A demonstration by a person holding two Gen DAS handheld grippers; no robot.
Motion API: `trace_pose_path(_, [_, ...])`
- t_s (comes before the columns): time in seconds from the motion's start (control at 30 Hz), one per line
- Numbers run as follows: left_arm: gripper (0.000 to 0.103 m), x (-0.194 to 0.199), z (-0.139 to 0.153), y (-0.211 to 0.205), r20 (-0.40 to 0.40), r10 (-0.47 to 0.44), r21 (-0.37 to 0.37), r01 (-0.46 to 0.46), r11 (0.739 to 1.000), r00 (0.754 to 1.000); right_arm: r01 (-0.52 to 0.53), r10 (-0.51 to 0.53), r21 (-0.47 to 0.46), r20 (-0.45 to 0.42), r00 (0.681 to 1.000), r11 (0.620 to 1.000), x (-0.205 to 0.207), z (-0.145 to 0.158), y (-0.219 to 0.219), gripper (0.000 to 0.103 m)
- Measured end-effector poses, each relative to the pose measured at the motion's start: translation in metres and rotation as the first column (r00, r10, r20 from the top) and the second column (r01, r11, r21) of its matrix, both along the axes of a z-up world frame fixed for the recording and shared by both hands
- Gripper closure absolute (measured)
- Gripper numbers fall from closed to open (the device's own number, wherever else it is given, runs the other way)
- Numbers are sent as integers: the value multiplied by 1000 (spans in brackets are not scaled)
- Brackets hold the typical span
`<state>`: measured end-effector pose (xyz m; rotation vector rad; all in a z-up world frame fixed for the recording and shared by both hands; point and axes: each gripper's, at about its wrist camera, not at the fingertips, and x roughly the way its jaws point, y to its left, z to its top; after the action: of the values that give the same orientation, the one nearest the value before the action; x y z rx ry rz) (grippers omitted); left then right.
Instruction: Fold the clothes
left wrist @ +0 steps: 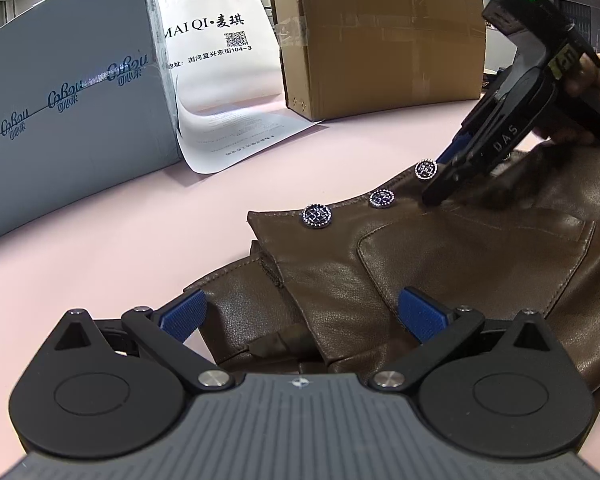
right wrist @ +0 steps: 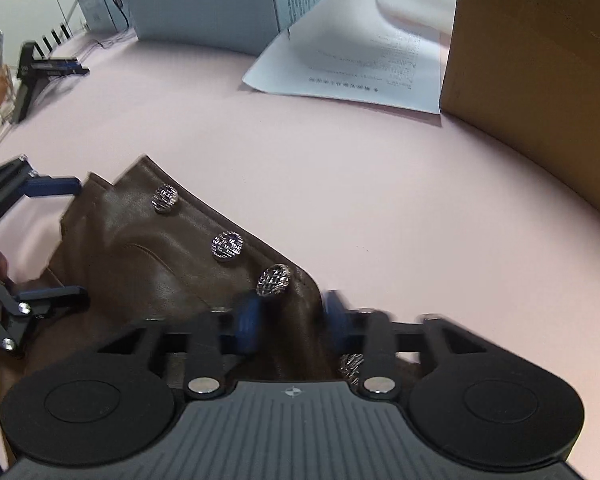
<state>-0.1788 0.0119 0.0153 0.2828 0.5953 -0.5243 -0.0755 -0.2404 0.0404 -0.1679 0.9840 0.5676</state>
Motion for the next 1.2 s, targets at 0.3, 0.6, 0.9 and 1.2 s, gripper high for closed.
trace_pose_path(0.3, [0, -2, 4, 4, 10, -4, 1, 4, 1000, 1000, -27, 44, -122, 144, 989, 992, -35, 21, 23, 93])
trace_pose_path(0.6, [0, -5, 15, 18, 53, 32, -42, -30, 999, 998, -49, 64, -51, 378, 923, 998, -120, 85, 18, 94])
trace_pose_path(0.9, [0, -10, 21, 23, 94, 30, -61, -24, 998, 995, -61, 97, -88, 499, 861, 994, -162, 106, 28, 96])
trace_pose_path(1.2, [0, 0, 34, 46, 99, 102, -172, -84, 982, 990, -212, 224, -81, 483, 847, 974, -224, 97, 56, 96])
